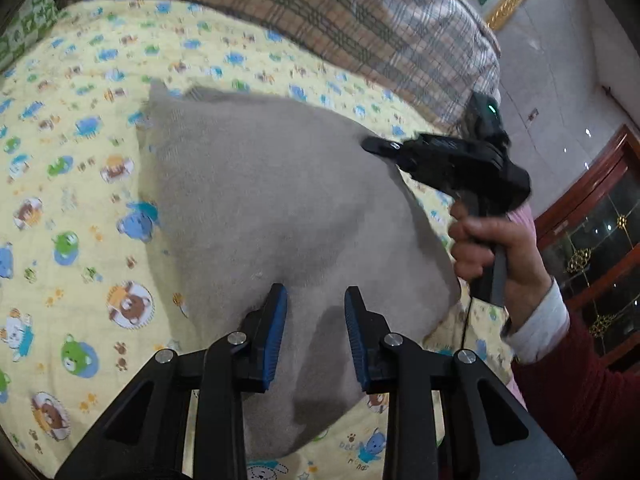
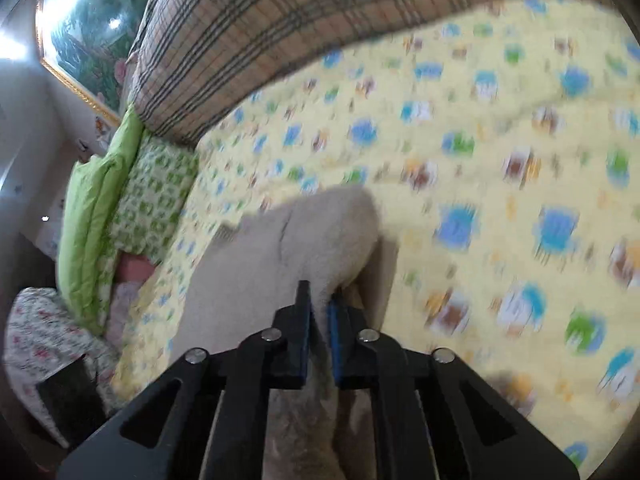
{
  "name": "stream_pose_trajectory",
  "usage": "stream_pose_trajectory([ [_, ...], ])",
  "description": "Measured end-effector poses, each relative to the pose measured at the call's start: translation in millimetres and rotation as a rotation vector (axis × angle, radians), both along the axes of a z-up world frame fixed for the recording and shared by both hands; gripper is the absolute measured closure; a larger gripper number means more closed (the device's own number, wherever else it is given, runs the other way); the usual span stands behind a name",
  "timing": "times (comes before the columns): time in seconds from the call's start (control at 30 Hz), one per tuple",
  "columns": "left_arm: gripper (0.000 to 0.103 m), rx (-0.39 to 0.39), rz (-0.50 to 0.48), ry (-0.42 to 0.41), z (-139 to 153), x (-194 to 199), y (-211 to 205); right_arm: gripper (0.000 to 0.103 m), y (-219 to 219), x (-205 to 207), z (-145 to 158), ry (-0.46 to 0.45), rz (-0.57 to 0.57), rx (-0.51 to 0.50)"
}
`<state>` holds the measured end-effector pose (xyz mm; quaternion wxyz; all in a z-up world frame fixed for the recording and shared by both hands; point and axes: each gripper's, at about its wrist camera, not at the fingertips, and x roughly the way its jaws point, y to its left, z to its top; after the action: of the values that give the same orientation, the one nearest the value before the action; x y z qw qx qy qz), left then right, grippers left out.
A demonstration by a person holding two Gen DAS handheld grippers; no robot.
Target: Fold small clothes
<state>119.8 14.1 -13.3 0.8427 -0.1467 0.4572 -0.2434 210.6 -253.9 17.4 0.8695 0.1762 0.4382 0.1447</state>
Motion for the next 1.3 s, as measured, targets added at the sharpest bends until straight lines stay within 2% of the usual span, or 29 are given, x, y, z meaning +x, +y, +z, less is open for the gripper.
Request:
stream_pose_trajectory([
  [0.03, 0.075, 0.011, 0.003, 0.003, -3, 1, -1, 0.095, 2, 6, -8, 0.017, -0.006, -0.027],
  [0.1, 0.075, 0.016, 0.001, -0.004, -7, -1, -1, 0.095, 2, 13, -30, 0.076, -0.008, -0.005],
  [0.17, 0.075, 0.007, 0.008, -0.008, -7, -2, 0, 0.094, 1, 9, -36, 0.058, -0.004, -0.006],
  [0.27, 0.074, -0.014, 0.023, -0.003, -6, -1, 3, 0.087, -3, 2, -25, 0.05, -0.027, 0.009],
  [0.4, 0.072, -0.024, 0.054, -0.026, 6, -17, 8, 0.087, 0, -27, 4, -0.008, -0.05, -0.053],
  [0.53, 0.059, -0.036, 0.041, -0.064, 16, -41, 12, 0.087, 10, -69, 28, -0.08, -0.005, -0.043],
  [0.6, 0.059, -0.025, 0.032, -0.066, 12, -50, 11, 0.087, 23, -91, 28, -0.085, 0.047, -0.038],
  [0.67, 0.059, -0.023, 0.026, -0.055, 5, -55, 11, 0.087, 35, -108, 23, -0.078, 0.071, -0.068],
  [0.8, 0.06, -0.034, 0.042, -0.018, -12, -55, 16, 0.087, 41, -133, 1, -0.042, 0.044, -0.151],
  [0.9, 0.06, -0.031, 0.037, -0.022, -19, -55, 13, 0.087, 34, -137, -27, 0.03, 0.004, -0.223],
  [1.0, 0.06, -0.002, 0.029, -0.033, -26, -52, 7, 0.087, 17, -133, -43, 0.028, -0.026, -0.158],
  [1.07, 0.06, 0.003, 0.037, -0.036, -26, -54, 5, 0.088, 10, -130, -46, 0.028, -0.046, -0.132],
  [1.17, 0.059, -0.012, 0.05, -0.039, -19, -61, 8, 0.088, 13, -132, -41, 0.022, -0.048, -0.146],
  [1.3, 0.056, -0.019, 0.046, -0.031, -17, -69, 14, 0.087, 21, -154, -25, -0.014, -0.032, -0.163],
])
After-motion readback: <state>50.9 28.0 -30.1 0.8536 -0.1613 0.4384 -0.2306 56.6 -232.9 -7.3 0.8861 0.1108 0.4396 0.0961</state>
